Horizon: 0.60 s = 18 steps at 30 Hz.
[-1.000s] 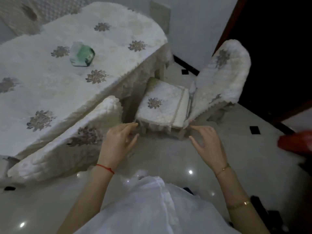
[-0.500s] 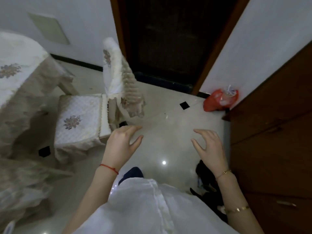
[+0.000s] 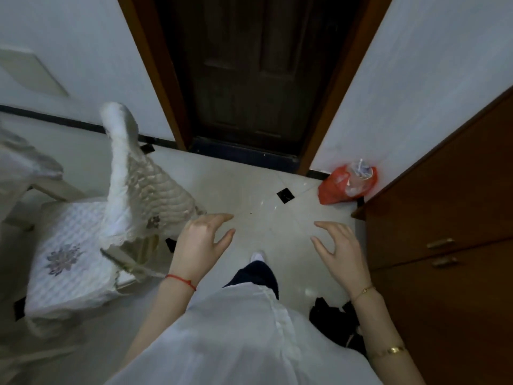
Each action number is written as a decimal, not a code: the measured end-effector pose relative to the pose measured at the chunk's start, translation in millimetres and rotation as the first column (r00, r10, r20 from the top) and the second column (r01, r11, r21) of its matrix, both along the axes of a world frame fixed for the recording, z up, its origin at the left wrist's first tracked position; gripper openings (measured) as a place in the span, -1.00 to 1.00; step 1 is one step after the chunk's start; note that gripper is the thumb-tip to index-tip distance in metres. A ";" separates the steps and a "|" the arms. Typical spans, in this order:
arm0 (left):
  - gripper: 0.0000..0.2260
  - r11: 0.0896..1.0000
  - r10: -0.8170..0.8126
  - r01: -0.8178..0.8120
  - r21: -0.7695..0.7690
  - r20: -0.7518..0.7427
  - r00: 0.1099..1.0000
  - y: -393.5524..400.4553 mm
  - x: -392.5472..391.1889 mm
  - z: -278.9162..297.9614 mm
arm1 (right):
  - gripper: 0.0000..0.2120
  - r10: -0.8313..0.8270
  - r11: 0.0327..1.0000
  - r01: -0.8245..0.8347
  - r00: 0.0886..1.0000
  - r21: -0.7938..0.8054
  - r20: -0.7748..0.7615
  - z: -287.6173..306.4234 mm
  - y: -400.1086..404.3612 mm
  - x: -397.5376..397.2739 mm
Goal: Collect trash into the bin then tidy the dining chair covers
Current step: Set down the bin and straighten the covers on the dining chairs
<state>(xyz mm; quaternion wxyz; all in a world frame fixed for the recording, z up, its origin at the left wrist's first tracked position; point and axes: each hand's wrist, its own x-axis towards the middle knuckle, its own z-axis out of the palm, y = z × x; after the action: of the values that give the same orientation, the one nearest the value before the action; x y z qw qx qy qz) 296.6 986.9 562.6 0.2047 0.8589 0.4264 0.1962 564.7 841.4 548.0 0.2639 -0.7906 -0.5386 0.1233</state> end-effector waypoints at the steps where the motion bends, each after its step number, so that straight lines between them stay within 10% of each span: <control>1: -0.76 1.000 0.001 -0.001 0.006 0.006 1.000 18.7 14.8 3.3 | -0.70 0.007 1.000 -0.007 1.000 0.009 0.002 7.5 22.0 14.8; 11: -0.69 0.996 0.072 -0.072 0.059 0.002 0.997 178.5 104.6 38.9 | -0.70 0.196 0.979 -0.197 0.980 0.053 0.029 46.3 224.5 103.3; 18: -0.76 0.911 0.410 -0.409 0.046 -0.002 0.912 212.6 98.2 30.8 | -0.68 0.514 0.858 -0.513 0.858 -0.020 0.007 23.0 350.3 116.2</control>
<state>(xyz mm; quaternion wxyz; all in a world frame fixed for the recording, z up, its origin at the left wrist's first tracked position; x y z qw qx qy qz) 394.8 1199.4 593.4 0.1376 0.7560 0.5936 0.2392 680.9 1191.7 571.0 0.2113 -0.6215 -0.7303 0.1890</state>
